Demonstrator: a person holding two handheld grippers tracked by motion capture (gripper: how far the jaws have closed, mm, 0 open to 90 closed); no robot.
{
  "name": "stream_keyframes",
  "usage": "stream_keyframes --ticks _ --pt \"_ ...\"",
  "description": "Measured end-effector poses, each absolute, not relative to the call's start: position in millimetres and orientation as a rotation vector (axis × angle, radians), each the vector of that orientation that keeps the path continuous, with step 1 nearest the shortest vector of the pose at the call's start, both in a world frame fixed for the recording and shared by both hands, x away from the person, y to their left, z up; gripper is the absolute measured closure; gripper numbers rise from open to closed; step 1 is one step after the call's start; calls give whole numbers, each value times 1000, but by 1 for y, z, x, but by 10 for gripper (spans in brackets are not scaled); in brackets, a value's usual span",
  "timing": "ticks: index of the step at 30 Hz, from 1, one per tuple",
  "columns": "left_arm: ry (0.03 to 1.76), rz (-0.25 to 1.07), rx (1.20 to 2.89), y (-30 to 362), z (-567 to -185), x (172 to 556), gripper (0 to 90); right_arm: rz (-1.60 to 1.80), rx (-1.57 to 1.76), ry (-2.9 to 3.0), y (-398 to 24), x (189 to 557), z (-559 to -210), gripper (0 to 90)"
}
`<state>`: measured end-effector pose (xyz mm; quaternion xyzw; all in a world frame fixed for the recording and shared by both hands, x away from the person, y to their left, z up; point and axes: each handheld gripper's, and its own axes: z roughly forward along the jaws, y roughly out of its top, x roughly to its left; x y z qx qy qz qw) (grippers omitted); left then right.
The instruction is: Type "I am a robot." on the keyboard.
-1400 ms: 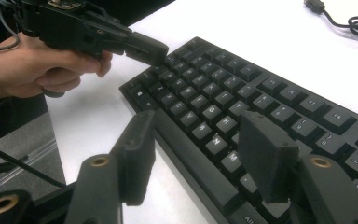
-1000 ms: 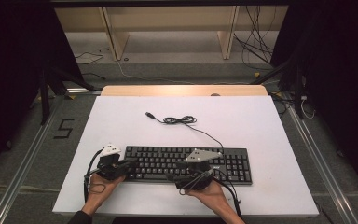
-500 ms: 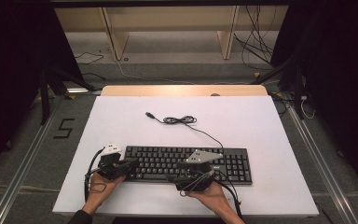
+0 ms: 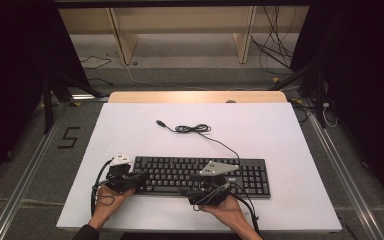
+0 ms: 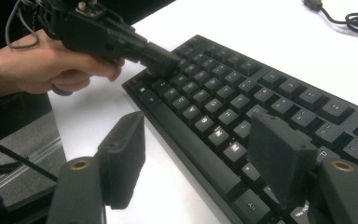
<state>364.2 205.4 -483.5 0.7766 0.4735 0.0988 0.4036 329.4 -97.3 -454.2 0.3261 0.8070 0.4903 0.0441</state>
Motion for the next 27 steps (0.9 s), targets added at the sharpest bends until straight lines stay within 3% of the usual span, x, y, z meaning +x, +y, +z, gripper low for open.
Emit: stream_keyframes --ticks 14,19,27 --pt "1184 287 1921 208 -476 361 888 1489 1022 2435 -101 333 -454 388" --pt "1164 274 1890 209 -472 358 829 1475 1030 2427 -101 336 -455 456" --pt "1137 259 1865 210 -469 354 753 1444 1019 2428 -99 338 -456 638"
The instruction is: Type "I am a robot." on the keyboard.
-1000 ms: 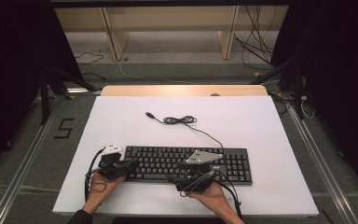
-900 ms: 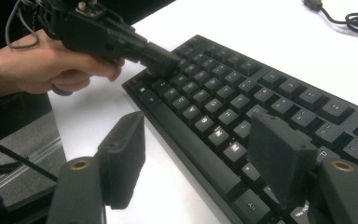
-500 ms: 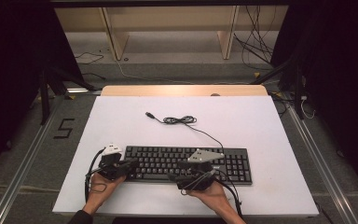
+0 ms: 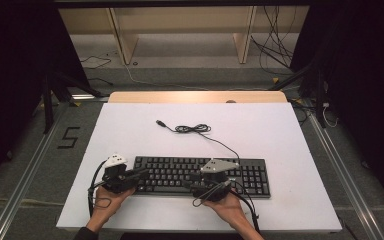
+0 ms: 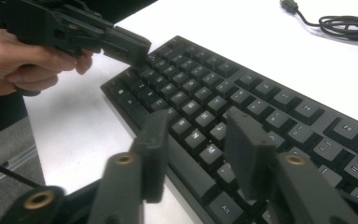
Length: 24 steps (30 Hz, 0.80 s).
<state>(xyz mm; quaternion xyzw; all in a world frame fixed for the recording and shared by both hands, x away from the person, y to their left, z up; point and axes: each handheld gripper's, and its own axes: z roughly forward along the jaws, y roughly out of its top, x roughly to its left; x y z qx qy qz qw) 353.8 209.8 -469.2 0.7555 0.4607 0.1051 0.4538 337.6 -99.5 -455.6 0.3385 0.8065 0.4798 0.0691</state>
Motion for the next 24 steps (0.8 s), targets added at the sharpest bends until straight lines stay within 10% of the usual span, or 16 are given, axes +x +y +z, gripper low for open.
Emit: stream_keyframes --ticks 24 --pt "1081 226 1806 210 -461 343 389 1363 1040 2452 -89 352 -464 900"
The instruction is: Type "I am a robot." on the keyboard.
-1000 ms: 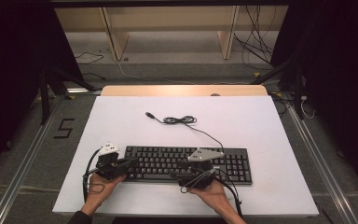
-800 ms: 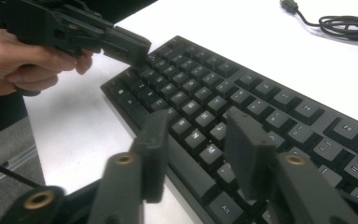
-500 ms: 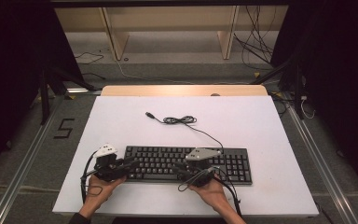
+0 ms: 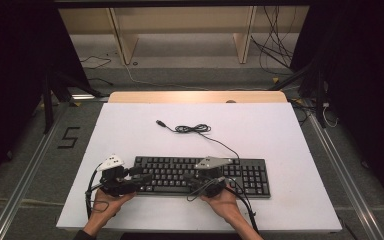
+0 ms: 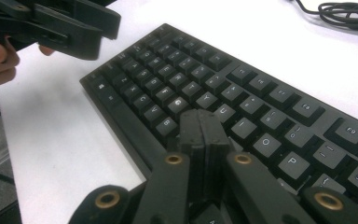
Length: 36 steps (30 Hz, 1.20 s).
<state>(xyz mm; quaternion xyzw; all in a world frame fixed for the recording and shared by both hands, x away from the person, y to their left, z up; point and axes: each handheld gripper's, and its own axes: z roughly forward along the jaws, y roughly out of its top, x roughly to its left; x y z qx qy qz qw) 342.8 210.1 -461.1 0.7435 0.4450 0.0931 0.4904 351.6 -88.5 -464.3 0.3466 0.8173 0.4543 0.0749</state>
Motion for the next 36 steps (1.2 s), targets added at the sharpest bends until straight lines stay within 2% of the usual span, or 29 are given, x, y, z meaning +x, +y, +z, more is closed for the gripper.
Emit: stream_keyframes --ticks 10,36 --pt "1074 236 1782 212 -458 339 326 1343 1053 2459 -85 357 -466 900" --pt "1022 243 1772 210 -456 331 270 1263 1067 2523 -76 362 -478 900"
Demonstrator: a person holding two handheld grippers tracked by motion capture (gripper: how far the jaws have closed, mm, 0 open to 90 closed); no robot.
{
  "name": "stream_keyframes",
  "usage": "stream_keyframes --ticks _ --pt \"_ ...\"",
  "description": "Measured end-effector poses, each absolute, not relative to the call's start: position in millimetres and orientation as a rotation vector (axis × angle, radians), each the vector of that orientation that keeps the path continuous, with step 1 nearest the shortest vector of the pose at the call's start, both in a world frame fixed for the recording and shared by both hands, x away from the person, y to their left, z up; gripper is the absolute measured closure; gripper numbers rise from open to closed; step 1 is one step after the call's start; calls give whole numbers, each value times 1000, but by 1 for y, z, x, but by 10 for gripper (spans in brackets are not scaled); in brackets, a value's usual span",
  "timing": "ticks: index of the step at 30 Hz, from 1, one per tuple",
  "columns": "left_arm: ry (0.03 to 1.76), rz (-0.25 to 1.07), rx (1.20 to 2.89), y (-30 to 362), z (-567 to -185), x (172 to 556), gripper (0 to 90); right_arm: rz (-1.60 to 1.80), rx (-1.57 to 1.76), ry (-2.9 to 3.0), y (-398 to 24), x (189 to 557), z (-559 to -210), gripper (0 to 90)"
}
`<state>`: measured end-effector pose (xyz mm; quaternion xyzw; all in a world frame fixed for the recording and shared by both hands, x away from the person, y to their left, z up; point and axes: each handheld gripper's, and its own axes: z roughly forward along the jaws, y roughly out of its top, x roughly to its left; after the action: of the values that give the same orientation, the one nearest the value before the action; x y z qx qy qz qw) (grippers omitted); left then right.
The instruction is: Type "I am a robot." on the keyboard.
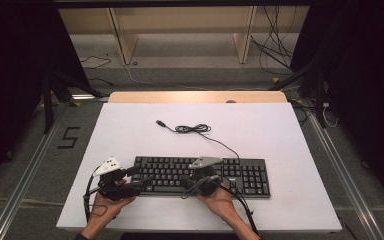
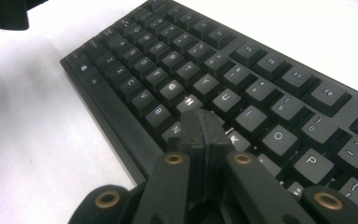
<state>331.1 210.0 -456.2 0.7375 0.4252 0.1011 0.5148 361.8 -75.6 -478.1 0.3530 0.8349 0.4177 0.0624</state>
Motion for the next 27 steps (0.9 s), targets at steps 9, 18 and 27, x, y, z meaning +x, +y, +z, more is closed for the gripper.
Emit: stream_keyframes --ticks 9,18,27 --pt "1022 240 1767 211 -456 329 265 1260 1066 2527 -75 362 -479 900" --pt "1025 239 1764 211 -457 329 263 1220 1067 2538 -74 362 -483 900" --pt "1028 246 1761 212 -457 330 263 1209 1067 2526 -73 361 -483 900"
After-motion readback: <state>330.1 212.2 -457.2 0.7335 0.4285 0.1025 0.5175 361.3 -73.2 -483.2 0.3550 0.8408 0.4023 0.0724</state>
